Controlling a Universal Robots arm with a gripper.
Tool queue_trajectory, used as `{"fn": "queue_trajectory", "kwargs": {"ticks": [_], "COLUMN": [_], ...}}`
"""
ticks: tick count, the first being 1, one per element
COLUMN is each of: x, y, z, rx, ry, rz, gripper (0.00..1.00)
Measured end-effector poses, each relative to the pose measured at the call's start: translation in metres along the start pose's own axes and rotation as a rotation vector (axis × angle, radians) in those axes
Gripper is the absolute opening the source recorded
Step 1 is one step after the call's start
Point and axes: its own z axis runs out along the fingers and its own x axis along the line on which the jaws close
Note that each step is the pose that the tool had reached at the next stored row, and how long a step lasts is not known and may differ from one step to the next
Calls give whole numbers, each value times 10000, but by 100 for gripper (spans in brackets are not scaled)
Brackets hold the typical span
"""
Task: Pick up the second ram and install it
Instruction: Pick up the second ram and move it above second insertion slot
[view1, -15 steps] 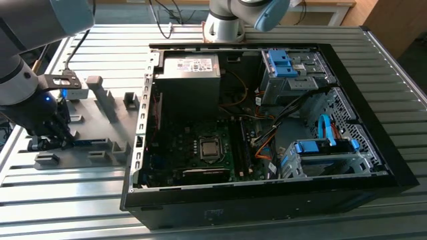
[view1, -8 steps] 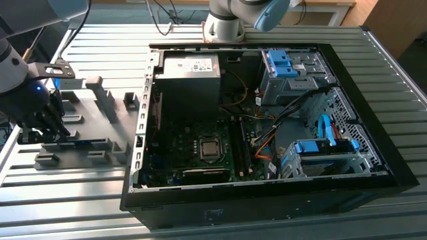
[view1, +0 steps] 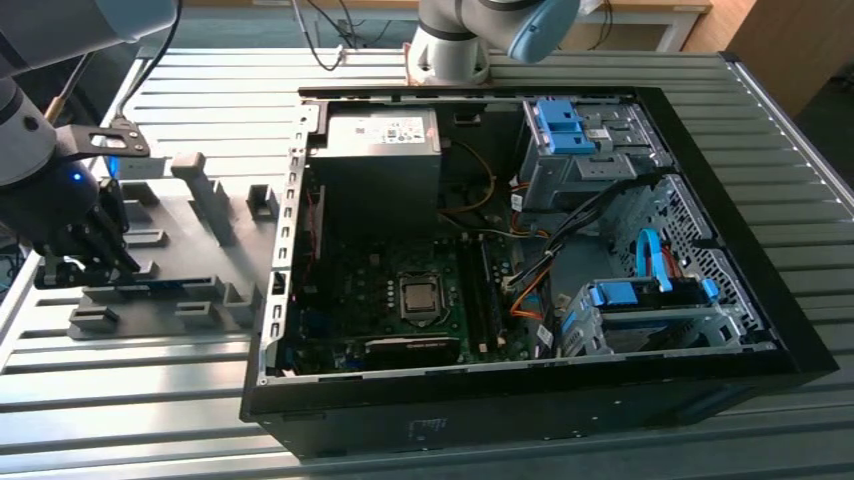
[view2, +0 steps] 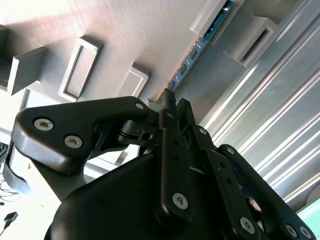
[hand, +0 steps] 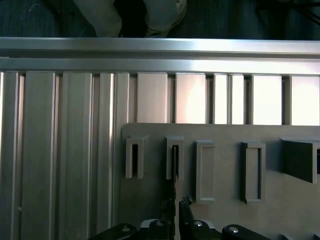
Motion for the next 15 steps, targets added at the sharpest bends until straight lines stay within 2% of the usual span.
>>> {"fn": "queue_trajectory", "kwargs": {"ticks": [15], "x": [0], "y": [0], "z": [9], "rx": [0], "ry": [0], "rz": [0], "gripper": [21]}}
